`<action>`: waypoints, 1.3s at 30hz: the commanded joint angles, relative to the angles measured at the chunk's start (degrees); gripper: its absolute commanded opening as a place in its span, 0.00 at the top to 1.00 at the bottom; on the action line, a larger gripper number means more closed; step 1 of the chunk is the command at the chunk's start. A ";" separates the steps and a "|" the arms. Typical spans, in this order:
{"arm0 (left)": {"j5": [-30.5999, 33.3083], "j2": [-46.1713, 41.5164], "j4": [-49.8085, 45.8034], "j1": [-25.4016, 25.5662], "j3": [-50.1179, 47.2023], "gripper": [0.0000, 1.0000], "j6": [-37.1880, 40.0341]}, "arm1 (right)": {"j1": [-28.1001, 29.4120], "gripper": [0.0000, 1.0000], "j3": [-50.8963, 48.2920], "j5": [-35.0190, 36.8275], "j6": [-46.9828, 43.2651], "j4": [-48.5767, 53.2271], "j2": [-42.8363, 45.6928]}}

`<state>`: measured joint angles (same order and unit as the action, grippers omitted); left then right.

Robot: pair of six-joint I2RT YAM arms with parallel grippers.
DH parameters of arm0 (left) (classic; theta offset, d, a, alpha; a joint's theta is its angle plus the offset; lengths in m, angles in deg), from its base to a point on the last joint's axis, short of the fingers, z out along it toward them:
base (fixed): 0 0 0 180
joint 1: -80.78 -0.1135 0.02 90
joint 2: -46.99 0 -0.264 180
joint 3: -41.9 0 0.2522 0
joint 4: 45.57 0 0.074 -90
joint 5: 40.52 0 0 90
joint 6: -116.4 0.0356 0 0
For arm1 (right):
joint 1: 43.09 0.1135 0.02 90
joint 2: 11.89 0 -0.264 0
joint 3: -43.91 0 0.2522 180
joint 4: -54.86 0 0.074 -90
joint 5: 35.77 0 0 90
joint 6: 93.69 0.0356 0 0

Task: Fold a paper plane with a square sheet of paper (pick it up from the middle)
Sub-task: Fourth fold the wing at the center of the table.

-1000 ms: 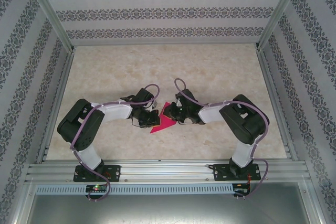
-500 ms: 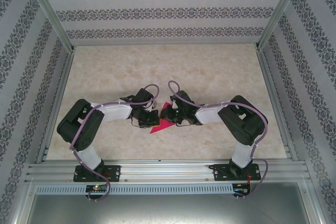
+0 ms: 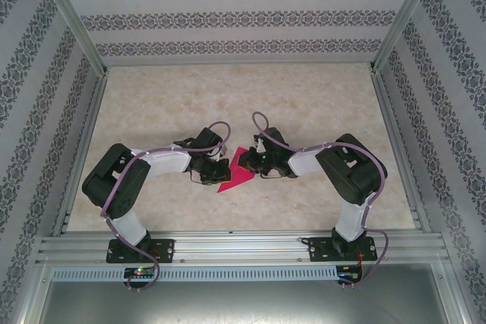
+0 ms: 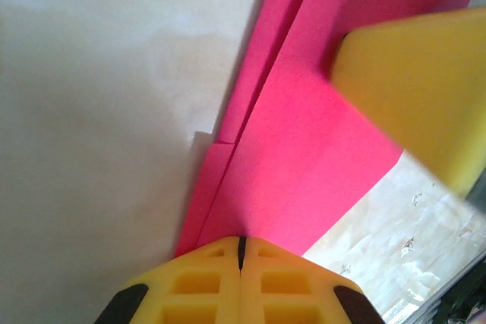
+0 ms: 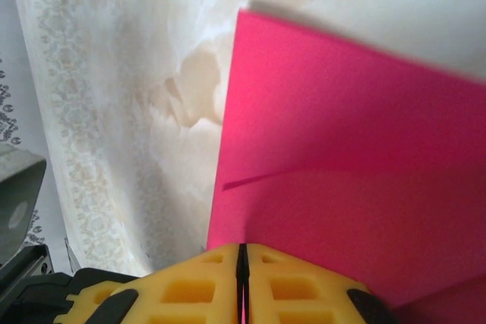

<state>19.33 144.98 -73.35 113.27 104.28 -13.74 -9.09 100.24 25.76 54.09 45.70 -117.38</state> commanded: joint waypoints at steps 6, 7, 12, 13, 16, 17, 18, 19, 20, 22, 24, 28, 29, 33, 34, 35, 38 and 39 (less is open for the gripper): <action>5.76 0.88 -7.42 -0.79 -3.23 0.97 2.04 | -8.84 0.87 -0.69 3.13 -5.74 3.64 -1.20; 5.80 0.80 -7.51 -0.81 -3.33 0.97 2.08 | -9.51 0.87 -0.37 2.98 -6.05 3.95 -1.29; 5.97 0.62 -7.60 -0.79 -3.60 0.97 2.09 | -12.53 0.87 0.77 3.21 -6.65 6.08 -1.82; 5.94 0.53 -7.60 -0.85 -3.64 0.97 2.08 | -13.07 0.87 0.85 3.33 -6.89 6.14 -1.90; 5.95 0.44 -7.69 -0.85 -3.68 0.97 2.17 | -14.47 0.87 0.75 2.46 -7.24 5.27 -1.76; 5.97 0.44 -7.63 -0.85 -3.66 0.97 2.17 | -14.75 0.87 0.82 2.11 -7.41 5.04 -1.36; 5.85 0.50 -7.68 -0.84 -3.66 0.97 2.17 | -15.09 0.86 0.93 2.04 -7.64 5.20 -0.85; 5.86 0.53 -7.69 -0.81 -3.54 0.97 2.26 | -15.31 0.86 1.11 1.59 -7.89 5.61 -0.07; 5.81 0.53 -7.69 -0.85 -3.54 0.97 2.33 | -15.35 0.86 1.51 0.61 -8.25 5.70 0.86; 5.84 0.53 -7.69 -0.82 -3.54 0.97 2.39 | -14.95 0.85 1.69 -0.50 -8.21 5.74 3.54; 5.80 0.61 -7.60 -0.83 -3.50 0.97 2.35 | -14.12 0.85 2.05 -0.43 -8.54 7.23 7.05; 5.81 0.65 -7.42 -0.78 -3.54 0.97 2.26 | -10.97 0.90 2.19 2.27 -9.32 11.37 12.98; 5.81 0.75 -7.42 -0.79 -3.56 0.97 2.27 | -9.58 0.93 2.09 2.44 -9.14 11.45 13.44; 5.79 0.80 -7.45 -0.85 -3.42 0.97 2.35 | -3.14 1.00 1.48 4.29 -6.72 10.07 11.80; 5.80 0.79 -7.42 -0.85 -3.48 0.97 2.35 | -1.80 1.00 1.26 4.71 -5.96 9.34 10.85; 5.75 0.79 -7.42 -0.85 -3.44 0.97 2.35 | -0.43 1.00 0.92 5.04 -4.91 7.96 9.81; 5.71 0.79 -7.42 -0.78 -3.47 0.97 2.35 | 2.61 1.00 0.37 5.27 -2.46 4.03 6.40; 5.68 0.86 -7.42 -0.84 -3.39 0.97 2.46 | 3.28 1.00 0.41 5.40 -2.08 3.38 5.21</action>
<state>19.96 144.02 -73.02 113.27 103.30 -12.80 -7.04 101.75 29.12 49.41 52.28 -109.41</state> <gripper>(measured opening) 0.059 0.052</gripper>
